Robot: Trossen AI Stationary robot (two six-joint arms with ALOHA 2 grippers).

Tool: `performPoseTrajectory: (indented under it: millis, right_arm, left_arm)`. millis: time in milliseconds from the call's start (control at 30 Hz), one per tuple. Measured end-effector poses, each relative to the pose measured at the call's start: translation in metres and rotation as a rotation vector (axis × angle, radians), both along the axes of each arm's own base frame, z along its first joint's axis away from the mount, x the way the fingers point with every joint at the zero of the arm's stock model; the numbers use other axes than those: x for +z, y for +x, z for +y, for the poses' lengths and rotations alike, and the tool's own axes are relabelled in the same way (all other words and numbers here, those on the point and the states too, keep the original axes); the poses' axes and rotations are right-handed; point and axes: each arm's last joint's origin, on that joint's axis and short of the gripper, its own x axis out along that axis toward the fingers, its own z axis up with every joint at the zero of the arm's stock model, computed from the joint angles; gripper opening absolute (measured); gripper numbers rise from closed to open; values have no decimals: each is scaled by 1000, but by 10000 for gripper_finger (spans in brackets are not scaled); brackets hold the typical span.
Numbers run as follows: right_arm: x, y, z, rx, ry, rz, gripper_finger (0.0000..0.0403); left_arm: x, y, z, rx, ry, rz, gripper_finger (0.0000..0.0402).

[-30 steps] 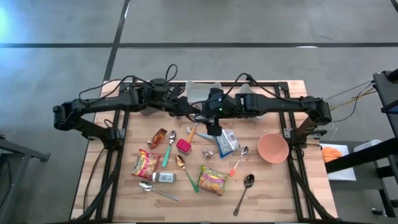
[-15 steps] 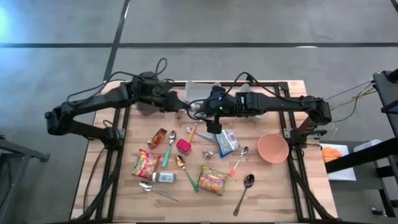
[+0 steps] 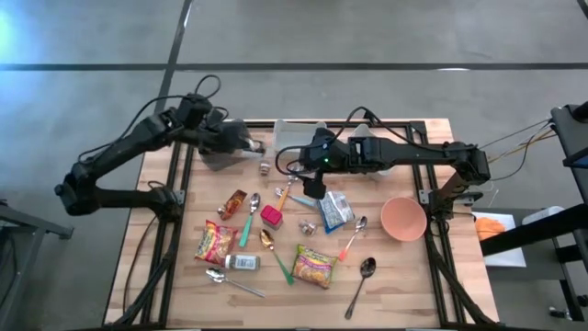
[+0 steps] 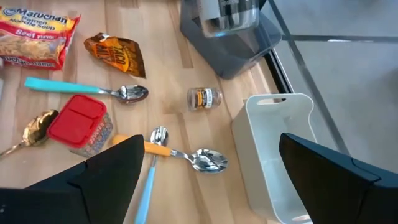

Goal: Pick & Place Food Item
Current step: Put the gold seasoning bottle into the black bin

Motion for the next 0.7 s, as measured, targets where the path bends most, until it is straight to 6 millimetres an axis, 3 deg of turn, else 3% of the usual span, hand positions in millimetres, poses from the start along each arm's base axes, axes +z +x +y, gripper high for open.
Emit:
performPoseTrajectory:
  millis: [300,433,700]
  right_arm:
    - [-2,-1,0,-8,13,14,370]
    - [-7,-3,0,-29,35,29,370]
    - [-15,-4,1,-59,80,42,370]
  left_arm:
    - [12,-14,18,12,101,376,267]
    - [16,-12,28,-1,132,454,267]
    - [-14,-4,52,-18,10,610,267]
